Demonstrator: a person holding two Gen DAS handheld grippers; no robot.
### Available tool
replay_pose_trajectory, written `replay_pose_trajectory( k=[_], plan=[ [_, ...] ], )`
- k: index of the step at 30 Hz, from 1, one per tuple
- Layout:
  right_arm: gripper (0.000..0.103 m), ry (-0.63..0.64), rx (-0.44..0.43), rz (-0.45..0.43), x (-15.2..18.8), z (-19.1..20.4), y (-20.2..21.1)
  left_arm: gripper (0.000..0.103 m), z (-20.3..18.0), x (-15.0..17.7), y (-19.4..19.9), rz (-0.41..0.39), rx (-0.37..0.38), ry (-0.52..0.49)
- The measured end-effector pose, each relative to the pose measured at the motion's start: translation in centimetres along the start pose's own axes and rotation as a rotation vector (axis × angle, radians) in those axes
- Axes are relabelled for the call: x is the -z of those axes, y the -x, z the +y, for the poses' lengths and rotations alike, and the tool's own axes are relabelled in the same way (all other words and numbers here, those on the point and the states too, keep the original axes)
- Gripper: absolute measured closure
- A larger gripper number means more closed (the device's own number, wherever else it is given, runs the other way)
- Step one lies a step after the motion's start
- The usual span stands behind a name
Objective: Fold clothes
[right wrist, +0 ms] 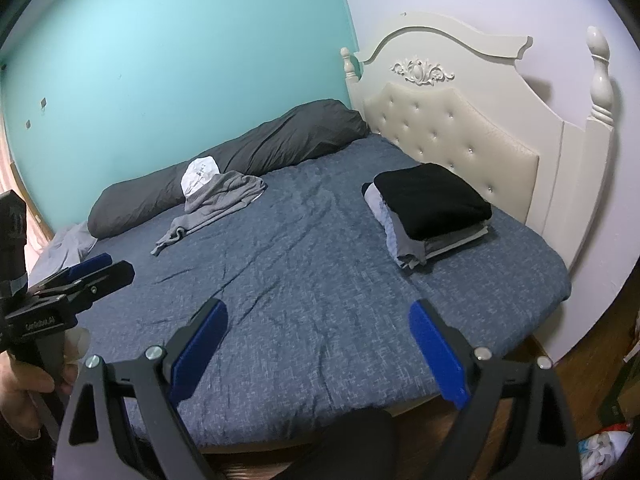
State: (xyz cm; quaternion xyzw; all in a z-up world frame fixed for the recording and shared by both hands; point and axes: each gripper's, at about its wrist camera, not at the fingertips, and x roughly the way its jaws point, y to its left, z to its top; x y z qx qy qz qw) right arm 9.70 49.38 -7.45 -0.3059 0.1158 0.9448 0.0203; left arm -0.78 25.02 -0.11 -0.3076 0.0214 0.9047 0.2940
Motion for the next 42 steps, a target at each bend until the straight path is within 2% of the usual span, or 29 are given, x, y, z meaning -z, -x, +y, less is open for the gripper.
replay_pose_trajectory(
  k=[42],
  plan=[
    [0.01, -0.004, 0.001, -0.01, 0.9, 0.5, 0.8, 0.0, 0.3, 1.1, 0.8, -0.01, -0.036, -0.01]
  ],
)
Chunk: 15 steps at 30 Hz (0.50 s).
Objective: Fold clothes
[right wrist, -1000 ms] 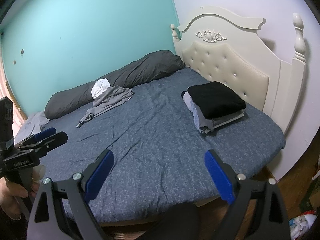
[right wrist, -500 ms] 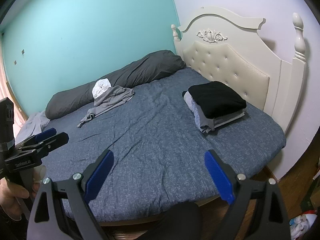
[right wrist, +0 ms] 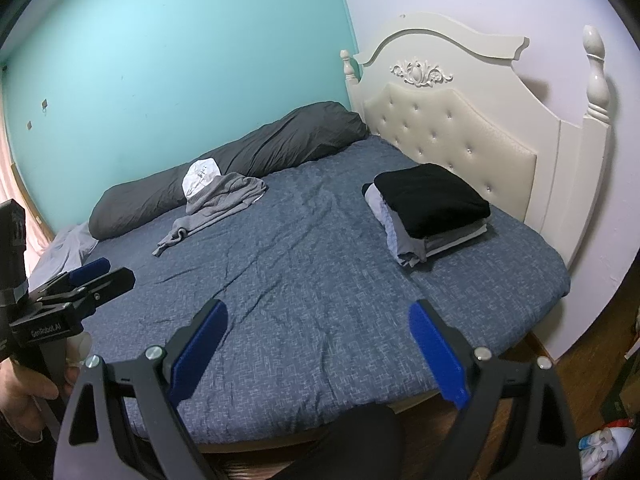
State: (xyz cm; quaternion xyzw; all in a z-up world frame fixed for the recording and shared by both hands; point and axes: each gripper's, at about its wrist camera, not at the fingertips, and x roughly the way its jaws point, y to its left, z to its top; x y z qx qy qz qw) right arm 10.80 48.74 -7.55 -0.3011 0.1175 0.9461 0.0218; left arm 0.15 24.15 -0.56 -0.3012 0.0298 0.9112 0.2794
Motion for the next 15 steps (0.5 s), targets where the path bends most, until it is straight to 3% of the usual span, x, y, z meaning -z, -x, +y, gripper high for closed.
replay_pose_trajectory(
  k=[15],
  plan=[
    [0.01, -0.001, 0.004, 0.003, -0.01, -0.22, -0.15, 0.0, 0.4, 0.19, -0.1, 0.004, -0.025, 0.007]
  ],
)
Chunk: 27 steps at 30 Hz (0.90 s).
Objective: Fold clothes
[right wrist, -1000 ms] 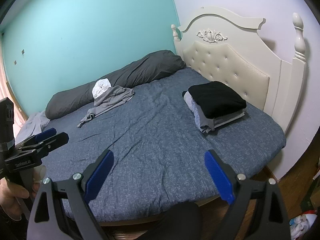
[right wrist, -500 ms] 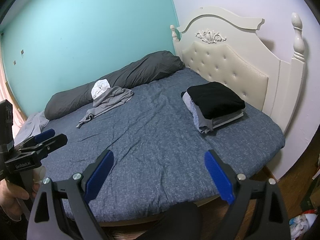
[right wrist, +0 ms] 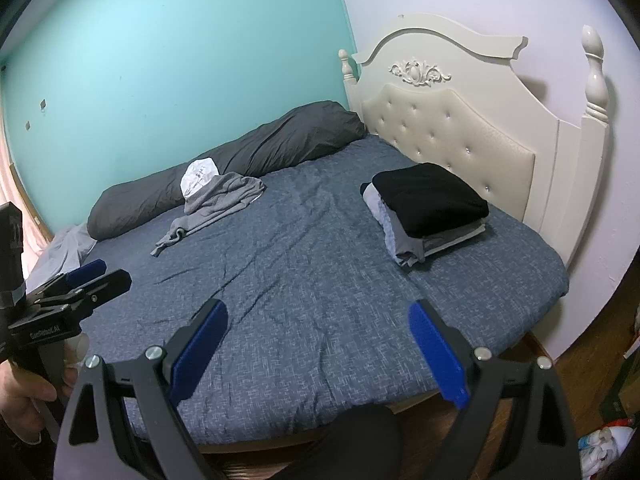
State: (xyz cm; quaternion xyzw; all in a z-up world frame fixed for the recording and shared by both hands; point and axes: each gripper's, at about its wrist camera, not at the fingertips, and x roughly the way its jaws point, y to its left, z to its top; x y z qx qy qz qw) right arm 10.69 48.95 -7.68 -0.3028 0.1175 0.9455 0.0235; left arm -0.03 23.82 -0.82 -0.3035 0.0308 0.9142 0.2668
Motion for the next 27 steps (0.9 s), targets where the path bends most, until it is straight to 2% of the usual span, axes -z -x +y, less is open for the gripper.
replay_pose_trajectory(
  k=[27],
  plan=[
    [0.01, -0.01, 0.001, 0.002, 0.0, -0.2, -0.2, 0.0, 1.2, 0.1, 0.0, 0.007, -0.079, 0.021]
  ],
)
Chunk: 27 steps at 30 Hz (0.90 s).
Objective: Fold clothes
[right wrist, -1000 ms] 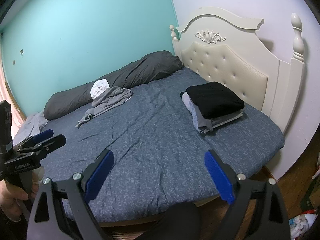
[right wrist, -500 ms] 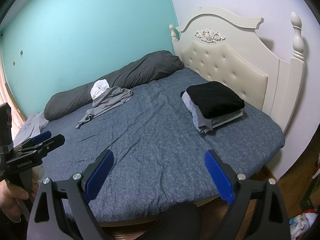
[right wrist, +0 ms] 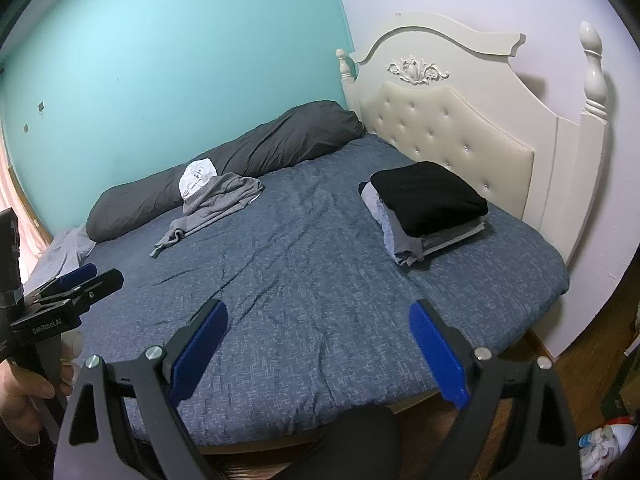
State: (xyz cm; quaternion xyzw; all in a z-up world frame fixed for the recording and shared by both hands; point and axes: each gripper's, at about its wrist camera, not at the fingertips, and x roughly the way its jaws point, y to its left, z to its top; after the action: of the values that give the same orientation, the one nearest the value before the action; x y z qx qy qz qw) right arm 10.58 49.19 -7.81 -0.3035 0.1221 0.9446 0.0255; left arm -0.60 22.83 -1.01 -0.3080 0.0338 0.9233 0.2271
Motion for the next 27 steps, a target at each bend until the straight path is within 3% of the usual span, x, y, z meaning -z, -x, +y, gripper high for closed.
replay_pose_trajectory(
  k=[27],
  plan=[
    [0.01, 0.001, -0.002, 0.01, -0.07, 0.36, -0.6, 0.0, 0.5, 0.31, -0.47, 0.018, -0.019, 0.015]
  ],
)
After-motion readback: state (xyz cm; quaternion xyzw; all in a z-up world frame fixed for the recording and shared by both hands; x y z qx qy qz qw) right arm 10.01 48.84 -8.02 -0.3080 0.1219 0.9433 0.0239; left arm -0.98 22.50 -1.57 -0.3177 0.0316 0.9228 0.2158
